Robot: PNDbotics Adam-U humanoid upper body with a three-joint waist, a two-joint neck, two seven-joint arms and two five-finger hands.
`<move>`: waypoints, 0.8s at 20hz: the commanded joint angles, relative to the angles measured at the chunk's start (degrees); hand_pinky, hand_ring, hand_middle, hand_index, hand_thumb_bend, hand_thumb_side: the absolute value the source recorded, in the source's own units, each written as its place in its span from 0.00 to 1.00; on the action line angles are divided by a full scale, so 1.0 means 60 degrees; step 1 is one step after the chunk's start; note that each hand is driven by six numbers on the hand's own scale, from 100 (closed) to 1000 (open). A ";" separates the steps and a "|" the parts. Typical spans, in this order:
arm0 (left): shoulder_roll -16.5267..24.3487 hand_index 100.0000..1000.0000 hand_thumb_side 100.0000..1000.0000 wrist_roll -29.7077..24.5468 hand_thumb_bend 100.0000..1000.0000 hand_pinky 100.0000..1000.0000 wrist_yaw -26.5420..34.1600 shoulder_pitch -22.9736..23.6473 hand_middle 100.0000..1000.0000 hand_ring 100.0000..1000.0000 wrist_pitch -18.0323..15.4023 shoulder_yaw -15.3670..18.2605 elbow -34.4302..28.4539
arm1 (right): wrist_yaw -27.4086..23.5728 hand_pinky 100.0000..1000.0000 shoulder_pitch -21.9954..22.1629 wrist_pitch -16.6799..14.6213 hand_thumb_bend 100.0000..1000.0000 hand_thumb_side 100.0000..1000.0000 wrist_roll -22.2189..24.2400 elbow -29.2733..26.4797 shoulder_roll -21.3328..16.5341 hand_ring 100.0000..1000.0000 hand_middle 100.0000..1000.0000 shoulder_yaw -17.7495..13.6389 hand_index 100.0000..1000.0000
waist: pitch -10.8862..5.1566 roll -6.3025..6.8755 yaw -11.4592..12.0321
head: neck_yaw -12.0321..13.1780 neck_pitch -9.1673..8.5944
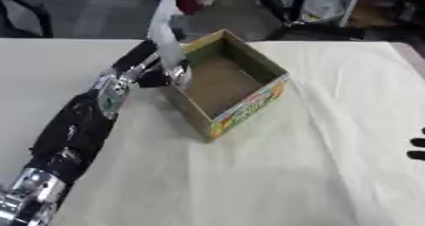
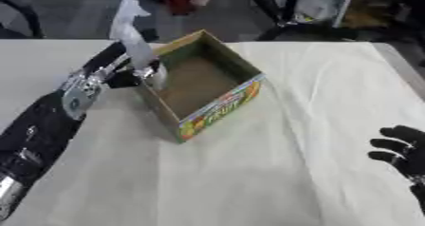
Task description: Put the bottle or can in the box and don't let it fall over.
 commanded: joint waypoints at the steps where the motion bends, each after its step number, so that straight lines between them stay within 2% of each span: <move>1: 0.0297 1.00 1.00 -0.0629 0.38 0.86 0.1329 -0.0320 1.00 1.00 0.0172 -0.0117 -0.0521 | 0.0044 0.73 -0.0062 -0.0019 0.00 0.41 0.0033 -0.0094 -0.0206 0.77 0.76 -0.0074 0.82 | -0.0215 0.0007 -0.0008 | -0.0020 -0.0035; 7: 0.0369 1.00 1.00 -0.1280 0.31 0.87 0.2157 -0.0469 1.00 1.00 0.0438 -0.0266 -0.0799 | 0.0049 0.73 -0.0051 -0.0006 0.00 0.41 0.0047 -0.0077 -0.0214 0.77 0.76 -0.0070 0.82 | -0.0246 0.0030 -0.0021 | -0.0030 -0.0033; 11: 0.0150 1.00 1.00 -0.1626 0.33 0.86 0.2309 -0.0588 0.99 1.00 0.0545 -0.0275 -0.0649 | 0.0043 0.73 -0.0051 0.0003 0.00 0.41 0.0065 -0.0072 -0.0208 0.77 0.76 -0.0057 0.82 | -0.0263 0.0032 -0.0043 | 0.0001 -0.0029; 14: 0.0005 1.00 1.00 -0.1610 0.32 0.84 0.2271 -0.0605 0.95 1.00 0.0768 -0.0149 -0.0471 | 0.0048 0.73 -0.0048 0.0009 0.00 0.41 0.0060 -0.0068 -0.0208 0.77 0.76 -0.0062 0.82 | -0.0272 0.0031 -0.0050 | -0.0037 0.0005; 16: -0.0078 1.00 1.00 -0.1305 0.27 0.83 0.2435 -0.0602 0.92 1.00 0.0726 -0.0104 -0.0554 | 0.0045 0.73 -0.0050 0.0012 0.00 0.41 0.0057 -0.0068 -0.0206 0.77 0.76 -0.0064 0.82 | -0.0271 0.0033 -0.0042 | -0.0056 -0.0007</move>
